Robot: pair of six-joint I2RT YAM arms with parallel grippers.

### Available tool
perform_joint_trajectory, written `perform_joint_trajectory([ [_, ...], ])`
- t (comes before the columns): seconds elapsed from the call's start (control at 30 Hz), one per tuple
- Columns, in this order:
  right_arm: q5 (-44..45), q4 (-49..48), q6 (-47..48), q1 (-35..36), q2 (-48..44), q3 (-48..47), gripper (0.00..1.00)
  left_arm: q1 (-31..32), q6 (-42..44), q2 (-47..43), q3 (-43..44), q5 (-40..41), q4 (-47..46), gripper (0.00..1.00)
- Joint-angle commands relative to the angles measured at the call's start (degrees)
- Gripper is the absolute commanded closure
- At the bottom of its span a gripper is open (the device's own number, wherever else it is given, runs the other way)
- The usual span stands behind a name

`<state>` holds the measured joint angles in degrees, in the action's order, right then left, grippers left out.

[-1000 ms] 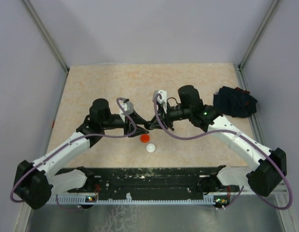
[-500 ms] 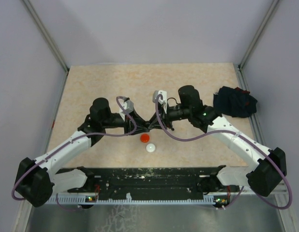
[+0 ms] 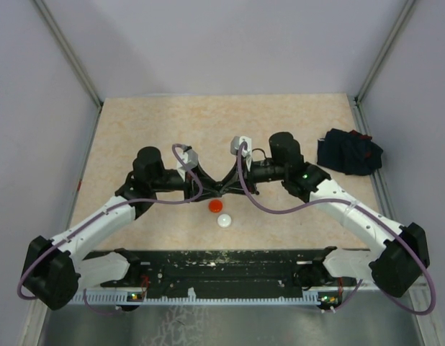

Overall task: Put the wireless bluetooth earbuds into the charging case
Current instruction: Open the charging case.

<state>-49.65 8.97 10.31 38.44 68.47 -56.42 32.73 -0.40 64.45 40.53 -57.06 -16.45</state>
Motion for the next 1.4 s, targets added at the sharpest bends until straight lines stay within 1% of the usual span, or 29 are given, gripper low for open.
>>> perform_joint_trajectory([
  [0.0, -2.8, -6.6, -2.7, 0.4, -1.8, 0.5, 1.0, 0.1, -0.5, -1.5, -0.2, 0.5, -3.6, 0.63],
  [0.2, -3.7, -5.1, -1.9, 0.4, -1.2, 0.4, 1.0, 0.1, -0.4, -1.1, 0.3, -0.8, -3.2, 0.67],
  [0.3, -4.1, -0.8, 0.9, 0.4, -0.6, -0.8, 1.0, 0.1, 0.5, -0.8, 0.7, -0.9, -1.6, 0.6],
  [0.47, -3.7, 8.8, 7.7, 0.5, 0.8, -4.8, 1.0, 0.1, 1.5, -0.3, 1.5, -2.2, 0.2, 0.59],
  [0.83, -1.9, 13.9, 10.3, 2.4, 3.1, -9.0, 1.0, 0.2, 2.4, 1.0, 2.5, -5.3, 1.6, 0.6],
  [0.93, -1.1, 14.7, 10.3, 2.9, 3.6, -10.0, 1.0, 0.4, 3.4, 1.6, 3.1, -5.9, 3.1, 0.65],
  [1.0, -0.6, 15.1, 10.3, 3.0, 3.8, -10.6, 1.0, 0.4, 4.5, 1.9, 3.6, -6.3, 4.4, 0.78],
  [1.03, -0.3, 15.3, 10.2, 3.0, 3.8, -10.7, 0.97, 0.4, 4.9, 1.9, 3.7, -6.2, 4.8, 0.86],
  [1.1, 0.4, 16.1, 9.9, 3.1, 3.6, -11.2, 0.87, 0.4, 5.3, 1.6, 3.7, -5.4, 5.0, 0.99],
  [1.13, 0.9, 16.5, 9.8, 3.0, 3.4, -11.4, 0.83, 0.4, 5.4, 1.3, 3.6, -5.1, 5.0, 1.0],
  [1.23, 3.0, 17.5, 10.1, 3.0, 2.3, -11.4, 0.75, 0.4, 5.7, 0.6, 3.4, -4.6, 4.9, 1.0],
  [1.37, 5.8, 17.2, 10.1, 3.0, 0.7, -10.6, 0.71, 0.4, 5.9, 0.3, 3.4, -5.2, 4.9, 1.0],
])
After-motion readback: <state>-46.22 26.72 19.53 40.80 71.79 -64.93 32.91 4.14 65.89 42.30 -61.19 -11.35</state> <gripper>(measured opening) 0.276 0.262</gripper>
